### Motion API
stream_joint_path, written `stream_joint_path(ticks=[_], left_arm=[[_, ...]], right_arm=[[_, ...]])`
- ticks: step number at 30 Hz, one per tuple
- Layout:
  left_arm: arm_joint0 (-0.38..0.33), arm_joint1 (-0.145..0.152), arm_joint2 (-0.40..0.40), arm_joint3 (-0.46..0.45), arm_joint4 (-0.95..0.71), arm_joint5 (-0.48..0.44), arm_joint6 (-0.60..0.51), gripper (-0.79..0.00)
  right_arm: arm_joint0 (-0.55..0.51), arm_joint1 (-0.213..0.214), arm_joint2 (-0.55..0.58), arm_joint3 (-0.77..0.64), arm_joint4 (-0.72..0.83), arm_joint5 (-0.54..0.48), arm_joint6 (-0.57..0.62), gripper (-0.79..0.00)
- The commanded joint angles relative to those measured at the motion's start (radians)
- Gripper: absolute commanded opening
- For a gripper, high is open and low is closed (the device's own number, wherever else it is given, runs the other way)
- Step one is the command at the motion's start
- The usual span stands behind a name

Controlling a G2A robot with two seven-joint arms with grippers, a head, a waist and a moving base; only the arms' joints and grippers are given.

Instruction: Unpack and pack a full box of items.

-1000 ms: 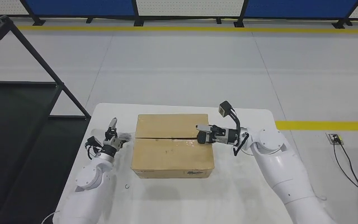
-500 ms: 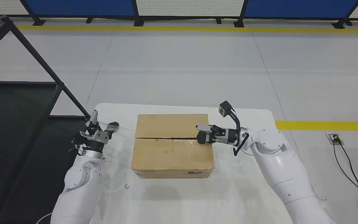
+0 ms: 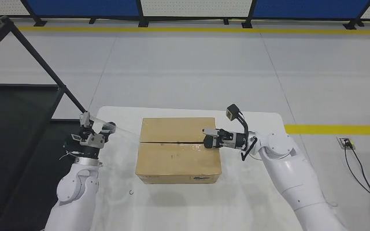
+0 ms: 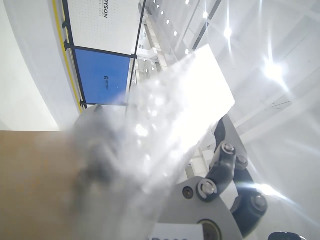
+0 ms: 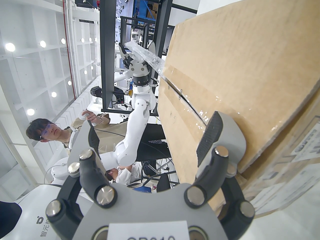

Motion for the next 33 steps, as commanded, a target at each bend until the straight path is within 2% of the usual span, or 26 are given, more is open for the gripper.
stream_joint_path(ticks=[1, 5, 17, 26, 33], left_arm=[[-0.010, 0.001, 0.005, 0.009, 0.021, 0.025, 0.014, 0.000], [-0.046, 0.000, 0.018, 0.039, 0.043, 0.079, 0.042, 0.000], [-0.068, 0.000, 0.011, 0.057, 0.031, 0.106, 0.081, 0.000], [-0.010, 0.000, -0.014, -0.004, -0.011, 0.056, 0.050, 0.000], [0.075, 0.001, -0.041, -0.093, -0.020, -0.014, 0.039, 0.000]], right_arm=[[0.000, 0.000, 0.000, 0.000, 0.000, 0.000, 0.000, 0.000], [0.000, 0.000, 0.000, 0.000, 0.000, 0.000, 0.000, 0.000], [0.000, 0.000, 0.000, 0.000, 0.000, 0.000, 0.000, 0.000], [0.000, 0.000, 0.000, 0.000, 0.000, 0.000, 0.000, 0.000], [0.000, 0.000, 0.000, 0.000, 0.000, 0.000, 0.000, 0.000]])
